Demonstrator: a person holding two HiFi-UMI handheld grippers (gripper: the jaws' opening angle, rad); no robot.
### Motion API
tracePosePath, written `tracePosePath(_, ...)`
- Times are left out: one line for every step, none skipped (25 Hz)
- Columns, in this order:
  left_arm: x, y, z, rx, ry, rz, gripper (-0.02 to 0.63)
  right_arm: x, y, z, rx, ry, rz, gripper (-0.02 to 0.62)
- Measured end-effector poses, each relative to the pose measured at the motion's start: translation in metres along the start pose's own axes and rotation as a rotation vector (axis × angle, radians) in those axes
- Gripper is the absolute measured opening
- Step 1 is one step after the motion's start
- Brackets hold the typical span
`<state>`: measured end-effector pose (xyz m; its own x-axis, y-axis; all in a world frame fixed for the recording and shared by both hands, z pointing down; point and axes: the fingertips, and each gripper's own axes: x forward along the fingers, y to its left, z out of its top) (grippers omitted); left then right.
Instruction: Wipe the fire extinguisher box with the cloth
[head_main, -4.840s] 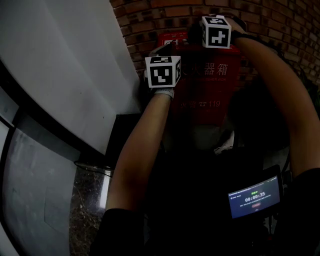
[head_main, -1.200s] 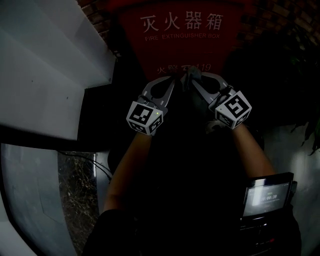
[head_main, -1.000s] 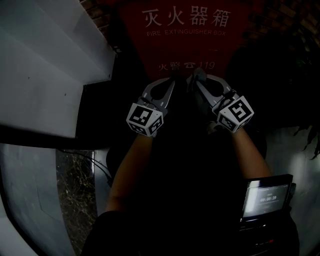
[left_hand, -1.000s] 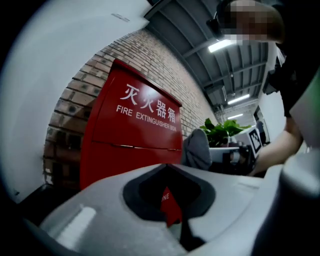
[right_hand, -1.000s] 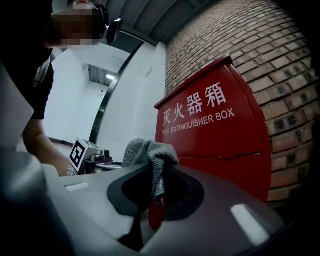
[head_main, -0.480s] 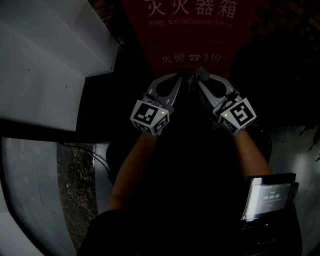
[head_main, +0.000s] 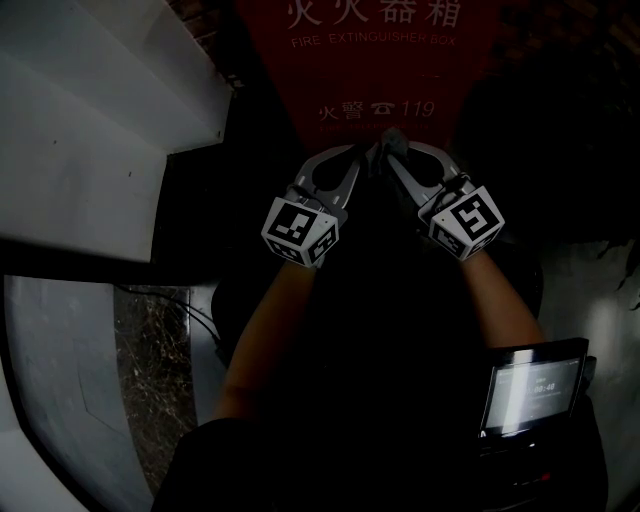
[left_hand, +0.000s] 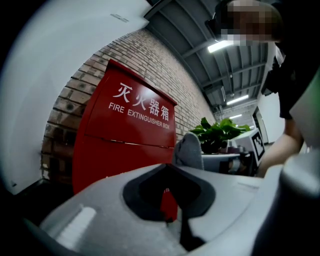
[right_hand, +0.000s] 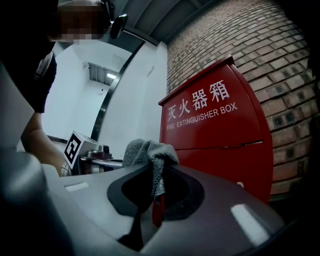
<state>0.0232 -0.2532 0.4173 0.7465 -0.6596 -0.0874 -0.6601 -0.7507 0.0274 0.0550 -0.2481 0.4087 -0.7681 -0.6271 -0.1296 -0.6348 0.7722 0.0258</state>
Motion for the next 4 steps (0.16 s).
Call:
tracePosePath(-0.0005, -0.0006, -0.001, -0.004, 0.003, -0.001, 0.003, -0.0015, -0.0016, -0.0011, 0.001, 0.008, -0.007, 0.038)
tracePosePath(-0.0009, -0.0012, -0.0022, -0.008, 0.006, -0.002, 0.002, -0.003, -0.0027, -0.0016, 0.001, 0.014, -0.013, 0.037)
tracePosePath(-0.0012, -0.0017, -0.0035, -0.014, 0.008, -0.003, 0.002, -0.0043, -0.0035, -0.0018, 0.001, 0.018, -0.018, 0.038)
tracePosePath(-0.0016, -0.0021, -0.0049, -0.019, 0.011, -0.003, 0.002, -0.0056, -0.0042, -0.0019, 0.001, 0.021, -0.024, 0.038)
